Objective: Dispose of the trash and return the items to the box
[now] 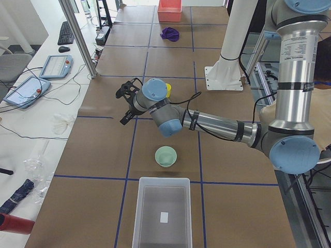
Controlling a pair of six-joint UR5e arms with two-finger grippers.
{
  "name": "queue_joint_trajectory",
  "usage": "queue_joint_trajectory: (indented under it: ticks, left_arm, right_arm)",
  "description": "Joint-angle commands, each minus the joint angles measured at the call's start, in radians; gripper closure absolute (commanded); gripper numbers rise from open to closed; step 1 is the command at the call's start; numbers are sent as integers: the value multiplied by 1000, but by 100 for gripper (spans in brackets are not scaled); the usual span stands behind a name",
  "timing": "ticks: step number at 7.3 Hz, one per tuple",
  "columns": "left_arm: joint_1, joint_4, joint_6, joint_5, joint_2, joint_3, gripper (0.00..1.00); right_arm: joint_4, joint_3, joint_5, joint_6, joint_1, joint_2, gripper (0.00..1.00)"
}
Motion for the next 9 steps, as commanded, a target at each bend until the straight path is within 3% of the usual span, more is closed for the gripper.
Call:
queue_joint_trajectory:
  ticks: [1, 2, 3, 4, 5, 6, 7, 9]
  left_arm:
    - [284, -56, -270, 312, -3, -70, 0]
    - [381, 25, -330, 359, -12, -123, 0]
    - [450, 231, -372, 372, -44, -206, 0]
    - [560, 424, -532, 451, -98, -264, 0]
    - [680, 564, -668, 559, -195, -253, 0]
    - [745, 605, -797, 583, -240, -236, 3]
    - [812, 607, -920, 644, -259, -196, 12]
    - [864, 607, -999, 676, -285, -136, 26]
  right_arm:
    - [35, -1, 1, 9, -2, 6, 0]
    - [59, -7, 1, 10, -3, 3, 0]
    - [60, -7, -1, 10, -5, 3, 0]
    - [60, -8, -2, 15, -5, 3, 0]
    - [60, -8, 1, 42, -5, 3, 0]
    - [63, -7, 4, 52, -5, 3, 0]
    - [63, -7, 2, 50, -5, 3, 0]
    - [61, -8, 2, 50, -8, 3, 0]
